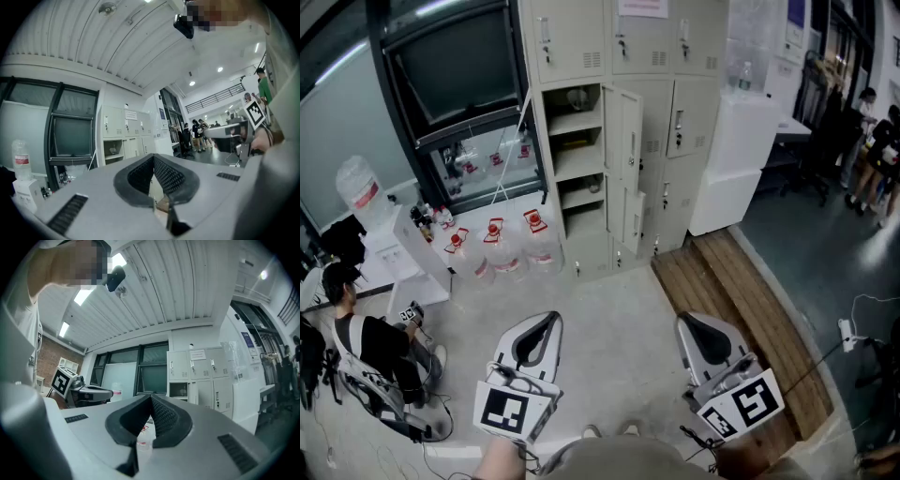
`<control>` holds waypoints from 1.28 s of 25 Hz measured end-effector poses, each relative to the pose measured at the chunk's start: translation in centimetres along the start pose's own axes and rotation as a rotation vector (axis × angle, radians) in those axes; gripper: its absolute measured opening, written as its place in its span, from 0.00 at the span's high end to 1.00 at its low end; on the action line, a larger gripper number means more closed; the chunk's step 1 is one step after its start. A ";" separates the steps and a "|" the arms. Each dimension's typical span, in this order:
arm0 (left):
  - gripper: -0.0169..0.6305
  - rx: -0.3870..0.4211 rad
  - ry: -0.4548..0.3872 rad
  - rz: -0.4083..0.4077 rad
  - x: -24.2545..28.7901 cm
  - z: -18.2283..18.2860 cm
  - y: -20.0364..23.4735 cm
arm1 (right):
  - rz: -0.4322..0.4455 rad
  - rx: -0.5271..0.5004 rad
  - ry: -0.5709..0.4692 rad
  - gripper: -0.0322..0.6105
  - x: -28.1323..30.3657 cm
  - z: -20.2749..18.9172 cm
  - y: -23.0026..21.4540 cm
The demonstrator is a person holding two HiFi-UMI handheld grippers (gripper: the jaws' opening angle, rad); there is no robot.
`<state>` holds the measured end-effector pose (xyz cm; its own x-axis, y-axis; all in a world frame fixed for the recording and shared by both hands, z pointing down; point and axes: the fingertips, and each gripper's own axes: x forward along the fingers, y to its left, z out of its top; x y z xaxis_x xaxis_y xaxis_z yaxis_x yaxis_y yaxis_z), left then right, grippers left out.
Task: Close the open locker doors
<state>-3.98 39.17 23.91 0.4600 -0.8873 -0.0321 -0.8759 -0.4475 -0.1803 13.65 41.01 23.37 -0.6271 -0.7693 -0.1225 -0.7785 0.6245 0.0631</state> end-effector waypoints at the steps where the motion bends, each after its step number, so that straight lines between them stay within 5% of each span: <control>1: 0.96 -0.006 -0.002 -0.006 0.0 -0.1 -0.2 | 0.005 0.007 -0.004 0.94 -0.1 0.0 -0.1; 23: 0.96 -0.011 0.019 -0.028 2.3 -0.2 -3.5 | -0.020 0.051 -0.050 0.94 -1.5 0.1 -3.7; 26: 0.96 -0.005 0.019 -0.030 2.9 -0.2 -4.0 | -0.047 0.066 -0.093 0.61 -1.9 0.7 -5.1; 32: 0.96 -0.001 0.025 -0.020 3.9 -0.3 -4.6 | -0.040 0.046 -0.076 0.63 -2.0 0.4 -6.5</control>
<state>1.83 37.74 24.93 0.4736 -0.8807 -0.0038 -0.8667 -0.4653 -0.1797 20.02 38.56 22.85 -0.5903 -0.7822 -0.1994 -0.7995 0.6006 0.0110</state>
